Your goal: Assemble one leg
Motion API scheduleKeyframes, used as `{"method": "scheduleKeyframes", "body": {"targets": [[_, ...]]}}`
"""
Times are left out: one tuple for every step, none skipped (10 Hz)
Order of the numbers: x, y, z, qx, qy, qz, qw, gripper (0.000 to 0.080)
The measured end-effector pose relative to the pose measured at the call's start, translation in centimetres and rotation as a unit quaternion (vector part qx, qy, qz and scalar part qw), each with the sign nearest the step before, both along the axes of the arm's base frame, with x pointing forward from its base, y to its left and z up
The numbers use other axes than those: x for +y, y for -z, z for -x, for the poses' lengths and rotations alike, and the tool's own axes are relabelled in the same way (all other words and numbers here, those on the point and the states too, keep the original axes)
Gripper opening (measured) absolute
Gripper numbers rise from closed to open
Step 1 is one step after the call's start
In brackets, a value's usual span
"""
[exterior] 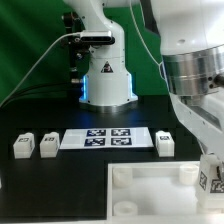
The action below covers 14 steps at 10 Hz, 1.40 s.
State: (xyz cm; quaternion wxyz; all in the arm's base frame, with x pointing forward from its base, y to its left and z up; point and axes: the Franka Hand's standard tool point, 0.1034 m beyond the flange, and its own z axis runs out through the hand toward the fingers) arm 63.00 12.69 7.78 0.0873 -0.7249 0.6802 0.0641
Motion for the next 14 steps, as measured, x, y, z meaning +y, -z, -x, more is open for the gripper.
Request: {"method": "scheduleKeyframes", "body": {"targets": [[0.0,0.0,0.1,0.009,0.024,-0.001,1.0,0.0294],[0.1,0.1,0.1,0.007,0.014,-0.001,1.0,0.0294],[0.1,0.1,0.2,0.007,0.013,-0.001,1.0,0.0376],[0.1,0.2,0.2,-0.001,-0.022,0.001,1.0,0.0512],[-0.1,0.7,0.3,-0.016,-0.098,0.007,0.995,0.0512],[0.1,0.7,0.5,-0.019,-0.168,0.01,0.985,0.0633],[0.1,0.6,0.5,-0.038,-0.265,0.021,0.963,0.0633],[0.1,0.6,0.5,-0.045,-0.297,0.021,0.953,0.0645],[0.0,0.6,0.4,-0.057,-0.356,0.021,0.933,0.0645],[0.0,0.6,0.4,-0.067,-0.408,0.021,0.91,0.0648],[-0.2,0.6,0.4,-0.075,-0.458,0.023,0.885,0.0648],[-1.0,0.5,0.2,-0.08,-0.532,0.035,0.842,0.0648],[-1.5,0.3,-0.3,-0.088,-0.605,0.049,0.79,0.0648],[-1.0,0.2,-0.3,-0.085,-0.628,0.061,0.771,0.0648]]}}
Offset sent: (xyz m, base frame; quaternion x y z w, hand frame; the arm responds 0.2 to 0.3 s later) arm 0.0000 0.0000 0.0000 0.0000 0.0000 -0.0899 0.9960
